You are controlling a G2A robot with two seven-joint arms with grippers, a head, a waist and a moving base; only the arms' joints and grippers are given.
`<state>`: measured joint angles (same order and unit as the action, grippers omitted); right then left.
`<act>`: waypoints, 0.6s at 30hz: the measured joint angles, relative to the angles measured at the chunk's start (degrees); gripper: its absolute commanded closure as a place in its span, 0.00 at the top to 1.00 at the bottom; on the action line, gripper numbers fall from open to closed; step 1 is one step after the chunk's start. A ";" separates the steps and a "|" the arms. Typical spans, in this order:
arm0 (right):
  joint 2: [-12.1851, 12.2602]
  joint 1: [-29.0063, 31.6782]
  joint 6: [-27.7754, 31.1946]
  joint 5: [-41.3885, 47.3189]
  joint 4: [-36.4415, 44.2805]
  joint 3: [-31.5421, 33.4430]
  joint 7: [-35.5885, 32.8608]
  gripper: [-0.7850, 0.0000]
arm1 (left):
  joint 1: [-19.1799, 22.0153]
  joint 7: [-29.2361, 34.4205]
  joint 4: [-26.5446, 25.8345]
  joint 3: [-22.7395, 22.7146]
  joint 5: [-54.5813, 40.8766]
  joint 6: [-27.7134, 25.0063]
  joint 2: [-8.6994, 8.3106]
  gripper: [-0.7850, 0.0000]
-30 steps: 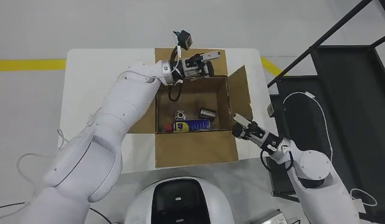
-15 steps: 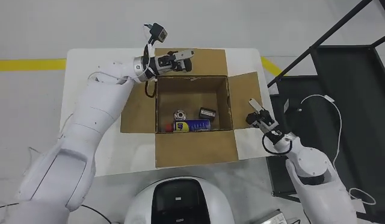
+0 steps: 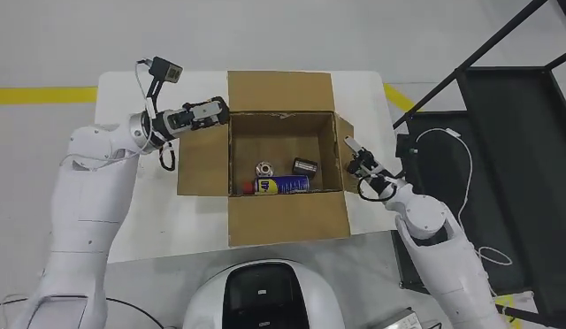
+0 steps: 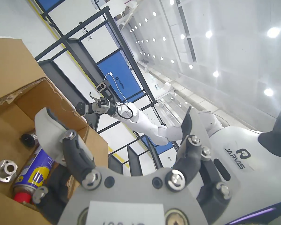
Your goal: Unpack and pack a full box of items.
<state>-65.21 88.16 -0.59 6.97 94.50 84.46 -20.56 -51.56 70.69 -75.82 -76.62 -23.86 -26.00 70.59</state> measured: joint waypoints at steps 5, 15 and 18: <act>-0.64 -3.64 0.51 0.18 -3.54 -3.13 1.30 1.00 | -4.66 -0.71 -4.62 -4.28 0.65 2.18 -1.26 1.00; -1.50 -8.31 1.50 1.42 -6.11 -6.83 -0.13 1.00 | -8.90 -0.79 -7.75 -7.97 -1.03 3.24 -2.61 1.00; -1.68 -9.22 1.32 1.27 -6.32 -7.93 -1.07 1.00 | -9.27 -0.51 -7.70 -7.82 -1.43 3.53 -2.80 1.00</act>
<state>-66.88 78.93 0.73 8.24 88.18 76.53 -21.63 -60.83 70.18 -83.52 -84.44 -25.29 -22.47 67.79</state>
